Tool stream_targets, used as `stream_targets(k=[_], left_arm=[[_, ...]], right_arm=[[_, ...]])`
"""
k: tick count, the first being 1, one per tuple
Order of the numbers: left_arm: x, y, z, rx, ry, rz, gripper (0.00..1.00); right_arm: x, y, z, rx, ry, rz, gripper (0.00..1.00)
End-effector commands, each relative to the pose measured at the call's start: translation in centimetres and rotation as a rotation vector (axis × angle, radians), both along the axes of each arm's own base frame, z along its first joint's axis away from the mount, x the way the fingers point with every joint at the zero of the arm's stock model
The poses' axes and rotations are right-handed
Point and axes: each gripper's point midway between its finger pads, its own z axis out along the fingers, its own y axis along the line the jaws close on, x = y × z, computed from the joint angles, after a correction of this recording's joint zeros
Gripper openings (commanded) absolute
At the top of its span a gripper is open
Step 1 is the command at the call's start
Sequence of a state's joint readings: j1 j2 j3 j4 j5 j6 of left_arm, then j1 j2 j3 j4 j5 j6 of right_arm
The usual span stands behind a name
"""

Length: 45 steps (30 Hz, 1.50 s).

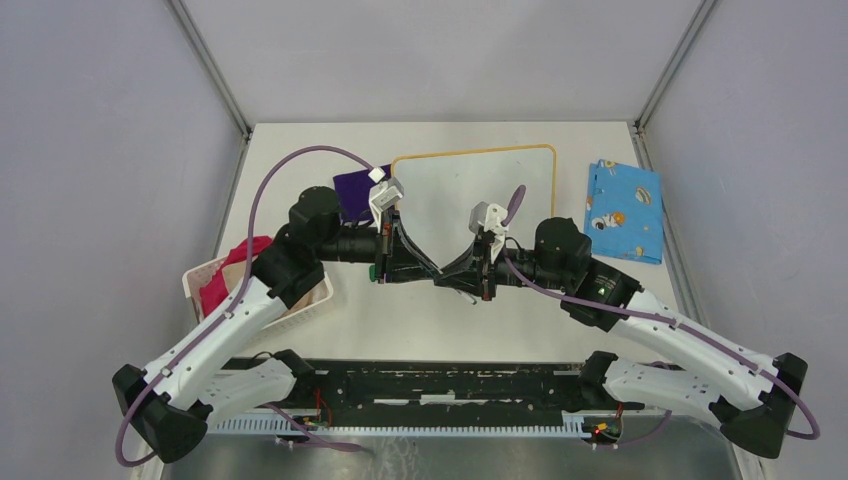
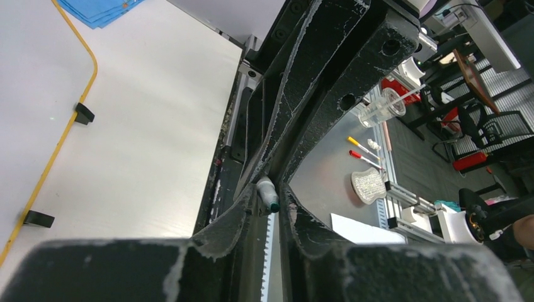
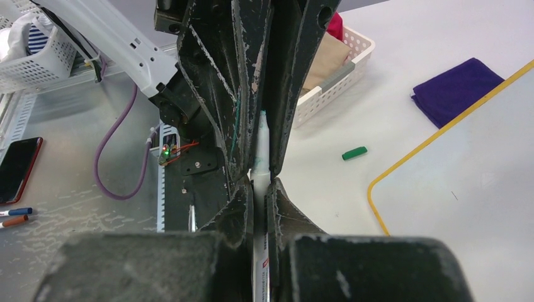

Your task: Write a sentence on the whiteboard

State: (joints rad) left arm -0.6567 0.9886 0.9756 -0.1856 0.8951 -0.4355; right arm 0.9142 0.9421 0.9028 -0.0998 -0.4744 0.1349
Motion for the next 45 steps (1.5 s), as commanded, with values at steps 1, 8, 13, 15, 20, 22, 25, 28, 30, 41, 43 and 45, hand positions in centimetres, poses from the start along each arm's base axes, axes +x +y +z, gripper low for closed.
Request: stream_targets(k=[1, 8, 13, 15, 20, 22, 25, 28, 30, 41, 43, 45], left_arm=[[-0.2, 0.0, 2.1, -0.038, -0.096, -0.019, 0.21], [0.0, -0.1, 2.3, -0.040, -0.101, -0.005, 0.34], [0.0, -0.2, 2.6, -0.049, -0.109, -0.001, 0.36], [0.0, -0.2, 2.7, -0.051, -0.109, -0.003, 0.34], [-0.1, -0.3, 2.5, -0.048, -0.106, -0.006, 0.25], [-0.1, -0.3, 2.4, -0.047, -0.107, -0.003, 0.19], [0.0, -0.3, 2.4, -0.046, -0.109, 0.003, 0.03], [0.2, -0.2, 2.5, -0.053, -0.121, 0.025, 0.02], [0.5, 0.0, 2.7, -0.064, -0.134, 0.058, 0.02], [2.2, 2.0, 5.6, -0.148, -0.190, 0.289, 0.02], [2.7, 2.6, 6.5, -0.177, -0.195, 0.356, 0.02], [3.3, 3.5, 7.9, -0.223, -0.200, 0.431, 0.02]], right_arm=[[-0.2, 0.0, 2.6, 0.061, -0.037, 0.008, 0.00], [-0.3, -0.1, 2.6, 0.062, -0.037, 0.010, 0.00], [-0.3, -0.1, 2.6, 0.064, -0.039, 0.007, 0.00], [-0.3, -0.1, 2.5, 0.063, -0.040, 0.008, 0.00], [-0.3, -0.1, 2.5, 0.064, -0.038, 0.010, 0.00], [-0.4, -0.1, 2.4, 0.063, -0.038, 0.011, 0.00], [-0.4, -0.1, 2.5, 0.066, -0.036, 0.012, 0.00], [-0.5, -0.2, 2.6, 0.073, -0.034, 0.012, 0.00], [-0.7, -0.3, 2.7, 0.084, -0.032, 0.012, 0.02], [-0.3, -3.2, 5.2, 0.186, -0.068, -0.125, 0.88], [0.2, -4.3, 5.9, 0.217, -0.090, -0.191, 0.89], [0.8, -5.5, 6.7, 0.269, -0.118, -0.260, 0.90]])
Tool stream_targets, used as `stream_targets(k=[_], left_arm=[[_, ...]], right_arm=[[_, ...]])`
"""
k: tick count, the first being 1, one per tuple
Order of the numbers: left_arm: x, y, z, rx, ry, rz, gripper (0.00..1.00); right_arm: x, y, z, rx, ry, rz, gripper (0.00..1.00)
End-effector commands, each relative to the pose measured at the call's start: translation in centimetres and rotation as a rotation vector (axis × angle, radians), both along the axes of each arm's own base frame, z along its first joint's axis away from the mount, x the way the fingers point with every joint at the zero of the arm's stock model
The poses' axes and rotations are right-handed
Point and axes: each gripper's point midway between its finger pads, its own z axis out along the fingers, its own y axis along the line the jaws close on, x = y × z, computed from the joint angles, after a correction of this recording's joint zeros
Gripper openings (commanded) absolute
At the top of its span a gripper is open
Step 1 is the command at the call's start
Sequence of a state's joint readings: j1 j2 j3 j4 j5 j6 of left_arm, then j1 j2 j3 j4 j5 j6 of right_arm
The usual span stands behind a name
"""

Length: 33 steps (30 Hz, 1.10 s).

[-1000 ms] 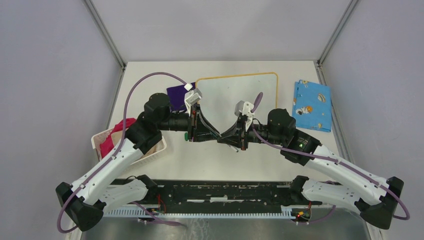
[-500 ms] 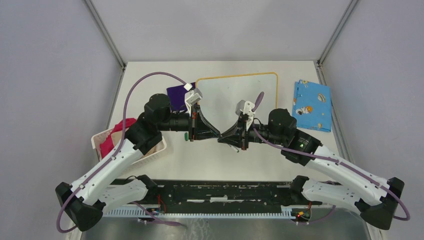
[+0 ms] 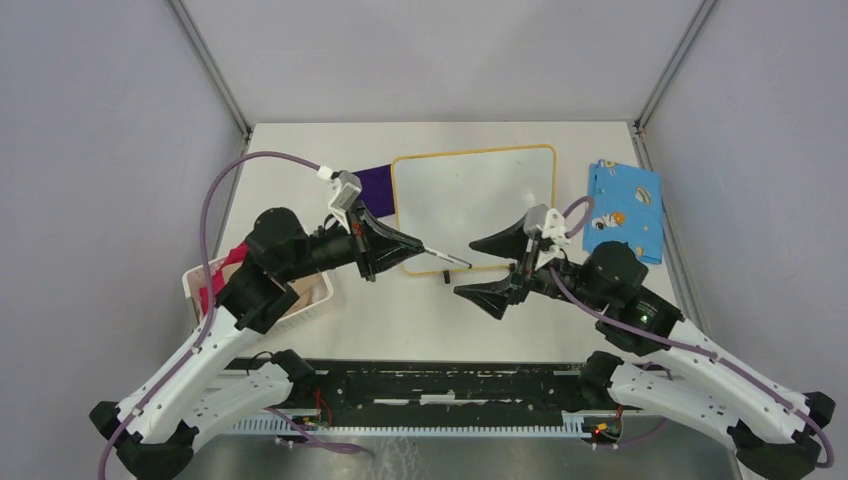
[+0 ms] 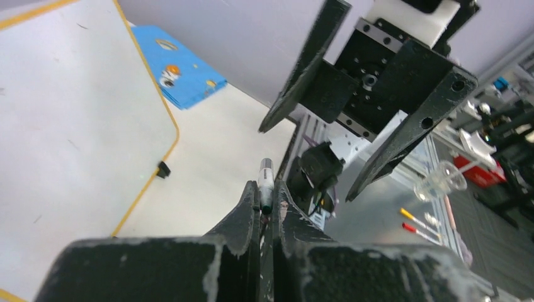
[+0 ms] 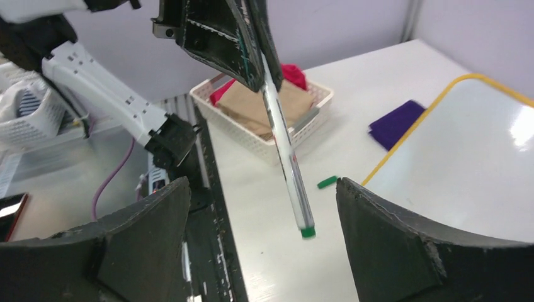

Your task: Write a sentence on the whiteboard

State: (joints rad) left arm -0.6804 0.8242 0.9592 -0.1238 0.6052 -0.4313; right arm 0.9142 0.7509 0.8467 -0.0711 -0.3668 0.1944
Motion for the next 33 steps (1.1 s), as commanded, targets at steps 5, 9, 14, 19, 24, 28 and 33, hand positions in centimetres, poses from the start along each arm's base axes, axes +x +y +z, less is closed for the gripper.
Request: stream_targets(k=[5, 9, 14, 19, 24, 28, 33], left_arm=[[1.4, 3.6, 7.8, -0.311, -0.041, 0.257, 0.02], [0.9, 4.6, 10.5, -0.421, -0.028, 0.270, 0.02], [0.5, 5.5, 13.1, -0.487, -0.046, 0.291, 0.02], [0.2, 6.2, 14.2, -0.511, -0.064, 0.302, 0.02], [-0.1, 6.3, 14.5, -0.535, -0.050, 0.293, 0.02], [-0.4, 6.4, 14.6, -0.575, -0.027, 0.276, 0.02], [-1.1, 6.8, 15.2, -0.620, -0.014, 0.256, 0.02]], right_arm=[[2.8, -5.2, 4.5, 0.288, -0.091, -0.318, 0.90], [3.1, -4.6, 5.2, 0.268, -0.077, -0.313, 0.90], [4.7, -3.1, 3.4, 0.199, -0.022, -0.333, 0.90], [7.2, -2.3, 0.4, 0.095, 0.087, -0.436, 0.91], [7.3, -1.7, 0.8, 0.144, 0.129, -0.430, 0.98], [6.1, -1.8, 4.3, 0.268, 0.080, -0.364, 0.98], [3.9, -1.4, 7.6, 0.360, 0.044, -0.243, 0.98]])
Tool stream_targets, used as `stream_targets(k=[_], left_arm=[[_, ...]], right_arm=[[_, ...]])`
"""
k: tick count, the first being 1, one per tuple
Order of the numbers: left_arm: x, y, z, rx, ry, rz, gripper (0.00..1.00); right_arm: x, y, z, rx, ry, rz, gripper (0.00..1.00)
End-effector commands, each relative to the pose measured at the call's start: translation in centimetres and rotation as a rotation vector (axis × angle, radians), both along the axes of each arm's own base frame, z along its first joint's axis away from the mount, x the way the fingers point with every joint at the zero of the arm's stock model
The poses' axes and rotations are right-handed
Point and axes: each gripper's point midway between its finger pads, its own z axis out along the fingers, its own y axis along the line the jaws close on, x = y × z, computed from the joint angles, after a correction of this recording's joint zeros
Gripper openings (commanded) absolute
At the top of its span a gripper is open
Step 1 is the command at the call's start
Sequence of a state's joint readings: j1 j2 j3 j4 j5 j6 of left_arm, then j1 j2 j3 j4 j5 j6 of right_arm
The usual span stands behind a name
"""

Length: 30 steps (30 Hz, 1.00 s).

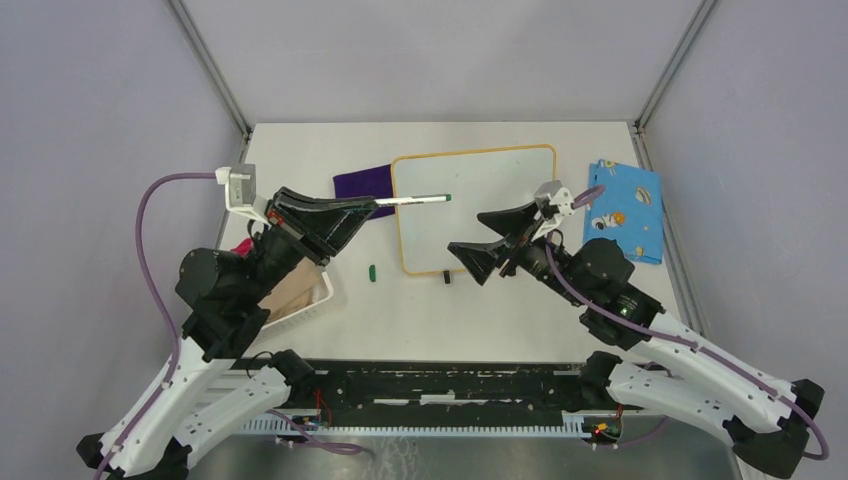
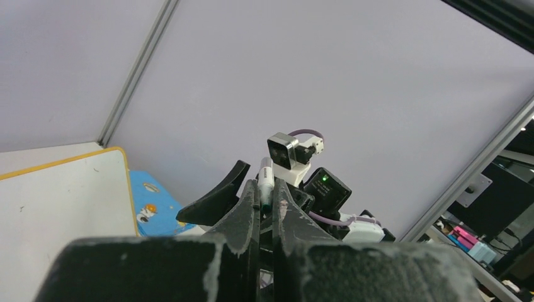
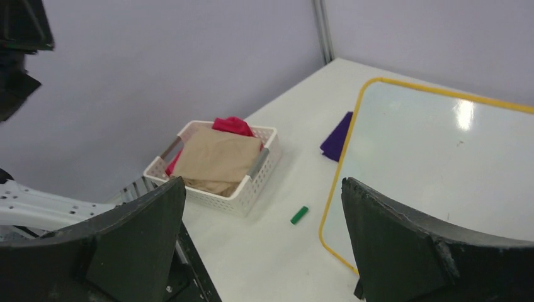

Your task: Write a sentence on the whiteboard

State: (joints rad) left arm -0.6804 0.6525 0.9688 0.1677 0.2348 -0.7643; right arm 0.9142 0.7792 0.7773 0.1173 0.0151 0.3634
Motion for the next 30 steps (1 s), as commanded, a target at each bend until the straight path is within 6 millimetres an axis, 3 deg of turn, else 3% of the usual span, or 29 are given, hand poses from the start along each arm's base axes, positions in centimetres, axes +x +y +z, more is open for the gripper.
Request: stream_targets(k=[1, 5, 11, 21, 30], left_arm=[[-1.3, 1.2, 2.6, -0.114, -0.027, -0.022, 0.02], [-1.8, 1.6, 2.9, -0.143, -0.023, -0.029, 0.02], [-2.4, 1.2, 3.4, -0.166, -0.028, -0.084, 0.02], [-2.1, 0.3, 2.4, -0.195, 0.004, -0.138, 0.02], [-1.9, 0.1, 2.7, -0.199, -0.003, -0.140, 0.02]], right_arm=[[-3.4, 0.2, 7.7, 0.201, -0.146, 0.159, 0.98], [-6.9, 0.4, 10.1, 0.307, -0.244, 0.326, 0.97], [-8.0, 1.0, 13.5, 0.378, -0.264, 0.414, 0.95], [-8.0, 3.0, 17.0, 0.510, -0.209, 0.522, 0.94], [-7.1, 3.9, 18.4, 0.565, -0.163, 0.530, 0.93]])
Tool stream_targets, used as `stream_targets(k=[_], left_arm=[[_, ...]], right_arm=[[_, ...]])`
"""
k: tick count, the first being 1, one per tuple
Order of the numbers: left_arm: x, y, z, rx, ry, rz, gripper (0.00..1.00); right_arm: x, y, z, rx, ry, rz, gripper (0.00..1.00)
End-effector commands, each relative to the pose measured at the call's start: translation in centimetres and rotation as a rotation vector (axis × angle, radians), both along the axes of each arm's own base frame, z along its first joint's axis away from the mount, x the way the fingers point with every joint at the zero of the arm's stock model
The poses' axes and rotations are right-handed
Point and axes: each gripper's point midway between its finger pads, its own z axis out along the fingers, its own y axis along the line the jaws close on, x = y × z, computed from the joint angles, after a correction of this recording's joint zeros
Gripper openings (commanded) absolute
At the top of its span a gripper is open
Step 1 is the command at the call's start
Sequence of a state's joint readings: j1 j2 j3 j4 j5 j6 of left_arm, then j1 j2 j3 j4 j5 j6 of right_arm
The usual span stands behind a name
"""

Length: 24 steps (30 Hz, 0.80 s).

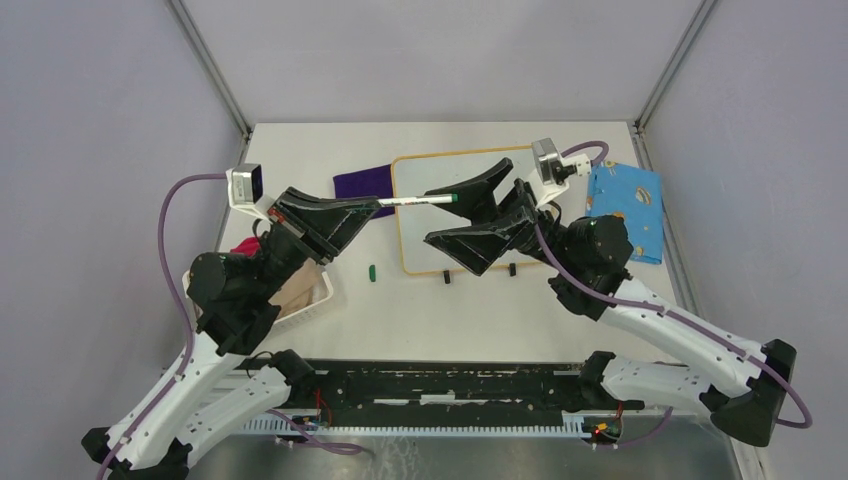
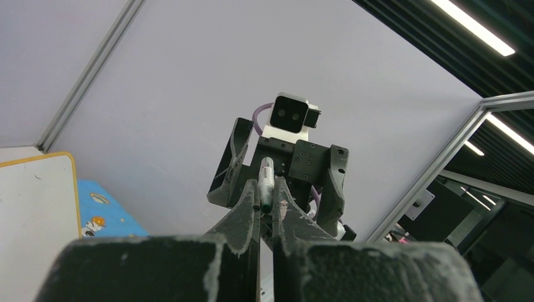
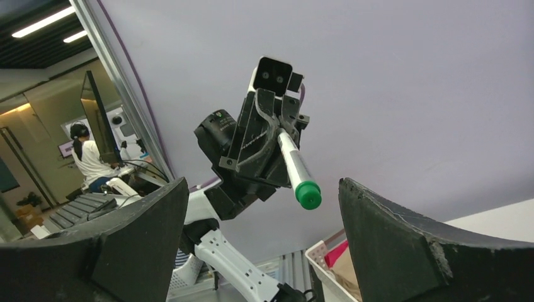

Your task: Write a sentence on the whiteboard

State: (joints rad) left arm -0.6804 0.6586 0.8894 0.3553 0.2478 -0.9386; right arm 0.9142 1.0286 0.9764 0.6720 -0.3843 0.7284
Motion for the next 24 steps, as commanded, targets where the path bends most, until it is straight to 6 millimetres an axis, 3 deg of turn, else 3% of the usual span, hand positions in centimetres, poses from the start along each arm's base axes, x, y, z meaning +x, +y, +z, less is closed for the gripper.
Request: stream_targets(k=[1, 6, 14, 24], left_arm=[[-1.2, 0.5, 1.8, -0.056, -0.043, -0.038, 0.02], [-1.0, 0.3, 1.4, -0.047, -0.035, -0.035, 0.02], [-0.6, -0.1, 0.9, -0.021, -0.028, -0.030, 0.02], [0.2, -0.2, 0.2, 0.018, -0.011, 0.005, 0.02]], right_arm=[[-0.8, -1.6, 4.0, 0.133, -0.027, 0.009, 0.93], [0.7, -3.0, 3.3, 0.189, 0.039, -0.090, 0.89], [0.4, -0.4, 3.6, 0.063, 0.019, -0.012, 0.87], [0.9, 0.7, 3.5, 0.006, 0.043, 0.000, 0.79]])
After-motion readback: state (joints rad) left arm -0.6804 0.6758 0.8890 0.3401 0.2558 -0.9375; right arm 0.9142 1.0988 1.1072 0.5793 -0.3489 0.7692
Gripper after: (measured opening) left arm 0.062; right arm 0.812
